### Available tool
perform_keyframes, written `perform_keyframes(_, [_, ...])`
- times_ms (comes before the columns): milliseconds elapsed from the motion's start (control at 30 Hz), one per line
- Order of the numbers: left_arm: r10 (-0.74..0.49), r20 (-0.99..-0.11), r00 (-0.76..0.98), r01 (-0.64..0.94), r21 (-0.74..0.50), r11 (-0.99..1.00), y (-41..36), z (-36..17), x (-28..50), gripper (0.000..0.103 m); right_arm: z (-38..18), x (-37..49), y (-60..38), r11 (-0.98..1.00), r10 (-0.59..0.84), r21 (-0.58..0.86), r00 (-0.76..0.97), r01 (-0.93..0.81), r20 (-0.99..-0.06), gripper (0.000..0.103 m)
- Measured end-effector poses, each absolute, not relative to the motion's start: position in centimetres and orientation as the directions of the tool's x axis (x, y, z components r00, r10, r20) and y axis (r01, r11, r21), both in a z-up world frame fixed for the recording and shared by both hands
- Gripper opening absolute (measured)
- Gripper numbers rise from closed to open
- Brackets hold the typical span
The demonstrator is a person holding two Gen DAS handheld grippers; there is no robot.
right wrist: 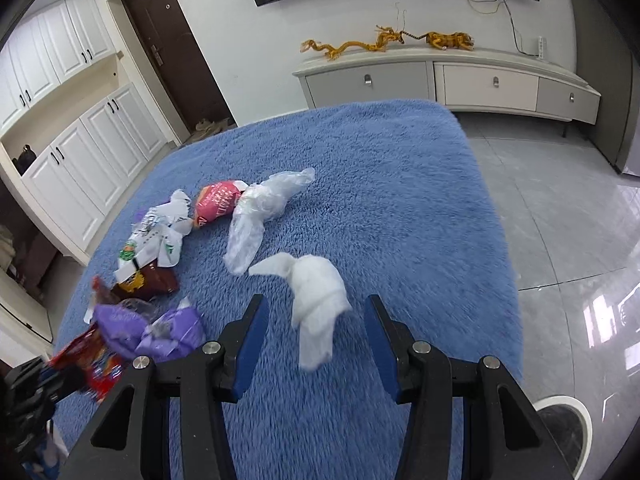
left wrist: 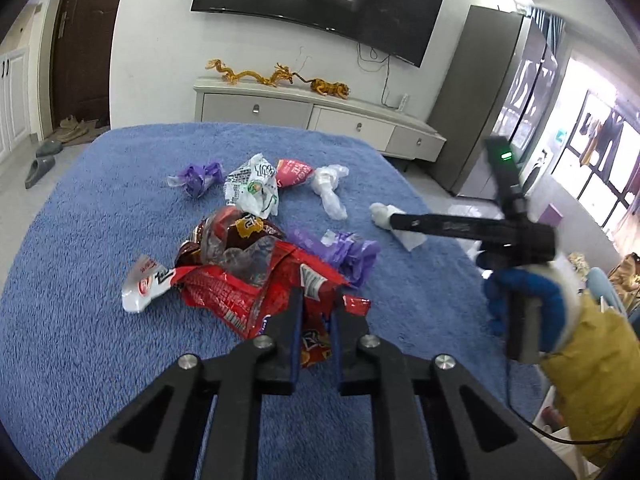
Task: Collect trash
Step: 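Grasp the red chip bag with the left tool while the right tool grasps a white tissue, then carry both items over the trash bin and release them from both tools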
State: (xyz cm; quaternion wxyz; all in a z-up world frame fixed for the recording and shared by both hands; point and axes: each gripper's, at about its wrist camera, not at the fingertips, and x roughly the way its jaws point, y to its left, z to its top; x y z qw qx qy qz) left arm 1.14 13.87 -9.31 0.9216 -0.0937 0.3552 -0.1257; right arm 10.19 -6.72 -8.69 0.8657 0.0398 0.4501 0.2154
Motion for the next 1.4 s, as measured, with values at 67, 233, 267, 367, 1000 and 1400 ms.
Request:
perform_keyframes(67, [-0.300,-0.625,0.720,0.172,-0.259,0.951,13.8,-8.9,0.6,0.010,-9.1,10.4,-6.6,0.906,0.402,0.257,0.494,-0.335,-0.771,0.024])
perform_keyframes(233, [-0.310,-0.603,0.735,0.188,-0.258,0.948,13.6,-7.6,-1.1,0.009,-8.5,8.9,-7.2,0.904,0.408,0.257,0.508,-0.342,-0.758,0.014])
perform_keyframes(267, [-0.311,-0.597,0.739,0.192,-0.256,0.948,13.5,-7.2,-1.6,0.008,-8.1,8.4,-7.5,0.903,0.412,0.260,0.515,-0.343,-0.752,0.013])
perform_keyframes(367, [-0.306,-0.583,0.753,0.199,-0.242,0.950,13.3,-6.4,-2.6,0.008,-6.8,6.6,-8.6,0.899,0.425,0.270,0.535,-0.346,-0.730,0.013])
perform_keyframes(1000, [-0.426,-0.522,0.739,0.375,-0.206,0.904,6.9,-0.6,-3.9,0.007,-2.4,-5.4,-23.6,0.939,0.325,0.303,0.709,-0.163,-0.625,0.013])
perform_keyframes(1400, [-0.550,-0.597,0.584,0.582,-0.165,0.796,-7.0,-1.7,0.1,0.007,-7.4,-10.0,-34.8,0.936,0.170,0.339,0.726,0.093,-0.667,0.013])
